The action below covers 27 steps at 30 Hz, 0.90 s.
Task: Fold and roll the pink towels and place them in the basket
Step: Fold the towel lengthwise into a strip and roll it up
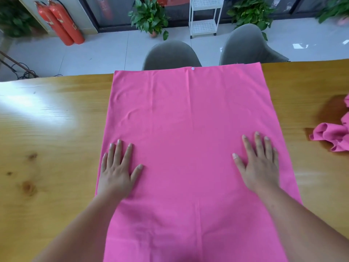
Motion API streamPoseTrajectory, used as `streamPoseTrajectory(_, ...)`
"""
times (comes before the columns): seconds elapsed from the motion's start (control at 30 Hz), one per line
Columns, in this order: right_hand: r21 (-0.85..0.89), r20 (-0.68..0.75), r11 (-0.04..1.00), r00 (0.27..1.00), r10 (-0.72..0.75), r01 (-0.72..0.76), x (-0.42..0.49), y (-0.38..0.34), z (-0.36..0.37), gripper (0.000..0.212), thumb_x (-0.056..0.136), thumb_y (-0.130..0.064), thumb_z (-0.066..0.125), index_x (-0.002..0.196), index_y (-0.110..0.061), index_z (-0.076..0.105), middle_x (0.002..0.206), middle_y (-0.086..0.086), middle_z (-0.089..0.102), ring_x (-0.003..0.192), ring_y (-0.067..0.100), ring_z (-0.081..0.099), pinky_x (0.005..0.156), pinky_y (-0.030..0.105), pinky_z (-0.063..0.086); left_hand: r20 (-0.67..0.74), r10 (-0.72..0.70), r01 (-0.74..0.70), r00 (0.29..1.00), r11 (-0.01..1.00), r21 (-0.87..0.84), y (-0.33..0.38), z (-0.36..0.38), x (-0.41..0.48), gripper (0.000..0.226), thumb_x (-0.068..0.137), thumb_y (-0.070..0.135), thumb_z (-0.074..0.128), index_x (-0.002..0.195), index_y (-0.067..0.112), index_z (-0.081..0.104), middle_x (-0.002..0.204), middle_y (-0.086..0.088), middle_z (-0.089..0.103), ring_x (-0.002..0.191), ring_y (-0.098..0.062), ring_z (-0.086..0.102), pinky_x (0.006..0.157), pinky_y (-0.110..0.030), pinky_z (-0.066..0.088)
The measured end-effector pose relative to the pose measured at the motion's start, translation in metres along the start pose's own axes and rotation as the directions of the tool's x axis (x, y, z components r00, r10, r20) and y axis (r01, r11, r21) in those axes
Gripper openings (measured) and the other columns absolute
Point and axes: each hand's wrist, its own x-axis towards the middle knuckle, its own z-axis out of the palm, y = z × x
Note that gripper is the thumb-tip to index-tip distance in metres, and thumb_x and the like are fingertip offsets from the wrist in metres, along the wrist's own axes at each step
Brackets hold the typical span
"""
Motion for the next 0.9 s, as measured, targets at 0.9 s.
streamPoseTrajectory(0.9, 0.067, 0.003, 0.935, 0.937, -0.35, 0.349, -0.156, -0.073, 0.028, 0.077, 0.106, -0.068, 0.014, 0.169, -0.026, -0.001, 0.176, 0.004, -0.015, 0.161, 0.028, -0.017, 0.131, 0.052, 0.004, -0.033, 0.32, -0.319, 0.947, 0.948, 0.016, 0.116, 0.035, -0.145, 0.078, 0.11, 0.064, 0.025, 0.17, 0.019, 0.005, 0.177, -0.004, -0.007, 0.163, -0.026, -0.009, 0.131, -0.052, 0.01)
